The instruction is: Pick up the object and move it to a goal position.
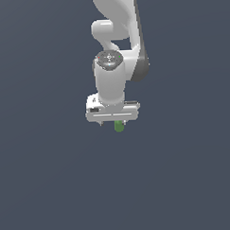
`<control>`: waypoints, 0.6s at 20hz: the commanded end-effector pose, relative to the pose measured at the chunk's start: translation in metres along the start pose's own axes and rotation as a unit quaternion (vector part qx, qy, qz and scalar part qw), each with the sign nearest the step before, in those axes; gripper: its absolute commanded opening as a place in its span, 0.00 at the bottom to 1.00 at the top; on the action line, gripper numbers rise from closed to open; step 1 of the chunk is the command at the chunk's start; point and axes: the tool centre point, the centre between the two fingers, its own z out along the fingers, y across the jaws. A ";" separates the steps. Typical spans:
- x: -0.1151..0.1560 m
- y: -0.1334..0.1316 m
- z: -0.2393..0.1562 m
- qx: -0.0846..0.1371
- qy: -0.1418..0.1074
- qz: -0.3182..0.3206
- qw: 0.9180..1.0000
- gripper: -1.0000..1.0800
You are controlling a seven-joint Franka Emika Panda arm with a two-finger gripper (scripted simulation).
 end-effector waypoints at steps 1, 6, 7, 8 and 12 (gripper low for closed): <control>0.000 0.000 0.000 0.000 0.000 0.000 1.000 0.96; -0.002 0.015 0.001 0.002 -0.003 0.009 1.000 0.96; -0.003 0.020 0.002 0.002 -0.004 0.012 1.000 0.96; -0.004 0.024 0.002 0.003 -0.005 0.015 1.000 0.96; -0.004 0.028 0.002 0.003 -0.006 0.017 1.000 0.96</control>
